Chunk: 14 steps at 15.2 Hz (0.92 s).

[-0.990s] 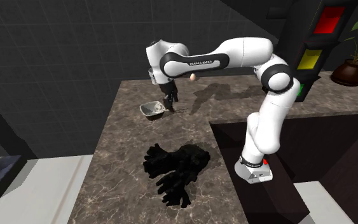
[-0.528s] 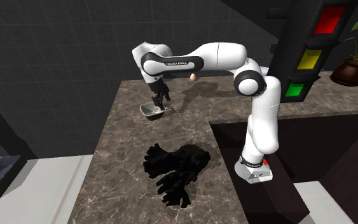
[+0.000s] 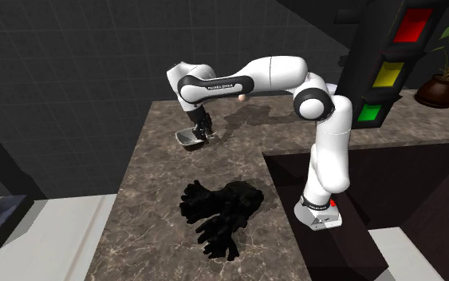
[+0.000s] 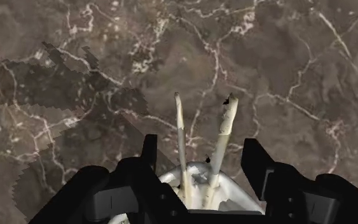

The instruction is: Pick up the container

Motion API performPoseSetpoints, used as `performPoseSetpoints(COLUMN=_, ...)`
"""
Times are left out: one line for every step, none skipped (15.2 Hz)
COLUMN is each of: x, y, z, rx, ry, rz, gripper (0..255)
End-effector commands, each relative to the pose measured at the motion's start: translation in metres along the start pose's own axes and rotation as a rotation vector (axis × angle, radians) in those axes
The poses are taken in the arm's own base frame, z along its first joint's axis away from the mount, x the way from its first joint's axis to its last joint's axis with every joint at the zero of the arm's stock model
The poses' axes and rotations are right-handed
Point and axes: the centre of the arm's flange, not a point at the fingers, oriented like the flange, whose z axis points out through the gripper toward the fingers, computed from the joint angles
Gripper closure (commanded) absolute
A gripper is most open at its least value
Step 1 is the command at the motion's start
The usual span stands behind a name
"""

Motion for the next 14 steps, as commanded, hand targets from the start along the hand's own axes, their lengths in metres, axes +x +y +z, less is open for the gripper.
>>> performPoseSetpoints(x=0.000, y=0.000, z=0.001, rx=0.000, ry=0.000, rz=0.000, gripper=255)
performPoseSetpoints(x=0.000, y=0.001, z=0.001, rx=0.000, ry=0.000, rz=0.000, gripper=255)
performPoseSetpoints(x=0.000, y=0.001, z=0.001, rx=0.000, ry=0.000, rz=0.000, gripper=255)
performPoseSetpoints(x=0.000, y=0.000, z=0.001, rx=0.000, ry=0.000, rz=0.000, gripper=255)
performPoseSetpoints(x=0.001, y=0.001, z=0.001, rx=0.000, ry=0.000, rz=0.000, gripper=255)
performPoseSetpoints(x=0.000, y=0.001, z=0.001, rx=0.000, ry=0.000, rz=0.000, gripper=255)
performPoseSetpoints(x=0.000, y=0.001, z=0.001, rx=0.000, ry=0.000, rz=0.000, gripper=255)
performPoseSetpoints(x=0.001, y=0.001, z=0.001, rx=0.000, ry=0.000, rz=0.000, gripper=255)
performPoseSetpoints(x=0.000, y=0.000, z=0.000, rx=0.000, ry=0.000, rz=0.000, gripper=255)
performPoseSetpoints(x=-0.001, y=0.000, z=-0.005, rx=0.000, ry=0.000, rz=0.000, gripper=255)
performPoseSetpoints(x=-0.003, y=0.001, z=-0.010, rx=0.000, ry=0.000, rz=0.000, gripper=255)
performPoseSetpoints(x=-0.005, y=0.001, z=-0.015, rx=0.000, ry=0.000, rz=0.000, gripper=255)
performPoseSetpoints(x=-0.007, y=0.001, z=-0.020, rx=0.000, ry=0.000, rz=0.000, gripper=255)
performPoseSetpoints(x=-0.009, y=0.002, z=-0.025, rx=0.000, ry=0.000, rz=0.000, gripper=255)
